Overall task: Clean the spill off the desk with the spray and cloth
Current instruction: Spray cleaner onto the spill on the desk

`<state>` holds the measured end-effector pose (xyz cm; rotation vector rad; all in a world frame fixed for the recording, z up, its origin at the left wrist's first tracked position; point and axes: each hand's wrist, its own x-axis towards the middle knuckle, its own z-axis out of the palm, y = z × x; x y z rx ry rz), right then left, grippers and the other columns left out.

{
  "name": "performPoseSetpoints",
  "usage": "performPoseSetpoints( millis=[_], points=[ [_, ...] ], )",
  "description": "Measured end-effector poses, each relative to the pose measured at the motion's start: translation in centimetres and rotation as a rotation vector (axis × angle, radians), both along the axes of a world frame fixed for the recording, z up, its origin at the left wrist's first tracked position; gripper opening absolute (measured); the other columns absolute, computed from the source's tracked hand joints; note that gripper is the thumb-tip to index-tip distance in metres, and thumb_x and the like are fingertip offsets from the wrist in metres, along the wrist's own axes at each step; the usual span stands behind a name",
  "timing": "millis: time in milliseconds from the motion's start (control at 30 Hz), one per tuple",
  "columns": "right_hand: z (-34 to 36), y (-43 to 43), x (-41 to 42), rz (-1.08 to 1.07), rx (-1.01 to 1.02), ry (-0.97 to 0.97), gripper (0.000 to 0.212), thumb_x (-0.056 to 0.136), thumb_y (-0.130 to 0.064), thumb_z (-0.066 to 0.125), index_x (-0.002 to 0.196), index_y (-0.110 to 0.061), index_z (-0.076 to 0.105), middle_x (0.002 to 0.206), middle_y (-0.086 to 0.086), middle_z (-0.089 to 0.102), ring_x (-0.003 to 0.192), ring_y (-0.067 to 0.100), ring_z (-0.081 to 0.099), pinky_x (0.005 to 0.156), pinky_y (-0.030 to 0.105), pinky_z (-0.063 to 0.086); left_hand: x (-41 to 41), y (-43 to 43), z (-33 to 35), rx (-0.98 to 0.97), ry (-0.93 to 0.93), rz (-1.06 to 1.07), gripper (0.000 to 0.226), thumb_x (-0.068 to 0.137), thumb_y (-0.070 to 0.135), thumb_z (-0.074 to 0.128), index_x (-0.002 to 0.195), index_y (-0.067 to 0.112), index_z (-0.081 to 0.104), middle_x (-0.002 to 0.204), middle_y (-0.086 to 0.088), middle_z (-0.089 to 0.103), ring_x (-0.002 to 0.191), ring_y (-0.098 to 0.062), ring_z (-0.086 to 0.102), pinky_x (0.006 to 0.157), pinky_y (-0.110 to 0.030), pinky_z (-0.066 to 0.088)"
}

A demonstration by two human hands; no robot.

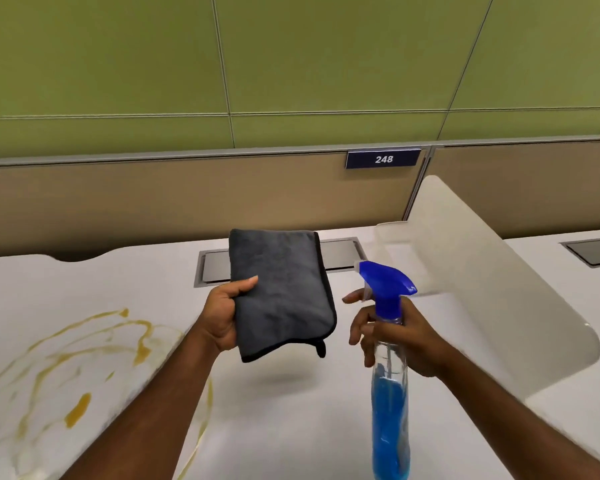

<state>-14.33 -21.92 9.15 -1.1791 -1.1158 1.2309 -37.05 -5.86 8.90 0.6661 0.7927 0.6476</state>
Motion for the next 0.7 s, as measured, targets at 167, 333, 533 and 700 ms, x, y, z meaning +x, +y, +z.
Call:
performPoseSetpoints(
  millis=[167, 333, 533, 700],
  points=[
    [-0.3, -0.3, -2.4, 0.197, -0.069, 0.099, 0.038, 0.073, -0.015, 0.068, 0.105, -0.001, 0.053, 0.079, 0.019, 0.068, 0.058, 0.024, 0.065, 0.053, 0.032, 0.056, -1.0, -0.3, -0.5, -0.038, -0.042, 0.007, 0.037, 0.077, 0.02, 0.058, 0.107, -0.001, 0.064, 0.096, -0.015, 0.075, 0.082, -0.031, 0.073, 0.072, -0.041, 0.061],
    [-0.1, 0.1, -3.9, 0.249, -0.087, 0.036, 0.032, 0.079, -0.024, 0.066, 0.099, -0.001, 0.055, 0.084, 0.017, 0.07, 0.056, 0.022, 0.066, 0.053, 0.03, 0.055, -1.3, -0.6, -1.6, -0.068, -0.047, 0.035, 0.033, 0.086, 0.025, 0.055, 0.106, 0.001, 0.065, 0.098, -0.015, 0.075, 0.083, -0.032, 0.073, 0.072, -0.043, 0.061],
    [-0.3, 0.2, -4.5, 0.201, -0.114, -0.087, 0.028, 0.077, -0.034, 0.068, 0.082, -0.008, 0.061, 0.081, 0.017, 0.073, 0.057, 0.024, 0.067, 0.058, 0.029, 0.054, -1.3, -0.2, -2.6, -0.066, -0.086, 0.033, 0.035, 0.08, 0.033, 0.059, 0.091, 0.005, 0.078, 0.103, -0.016, 0.074, 0.089, -0.033, 0.072, 0.075, -0.046, 0.06],
    [0.3, -0.2, -4.2, 0.153, -0.093, -0.072, 0.03, 0.075, -0.032, 0.07, 0.093, -0.009, 0.063, 0.072, 0.011, 0.07, 0.06, 0.021, 0.068, 0.058, 0.031, 0.057, -1.5, 0.3, -3.0, -0.058, -0.106, 0.024, 0.035, 0.08, 0.032, 0.059, 0.094, 0.005, 0.078, 0.106, -0.016, 0.073, 0.092, -0.034, 0.071, 0.08, -0.049, 0.059]
  ],
)
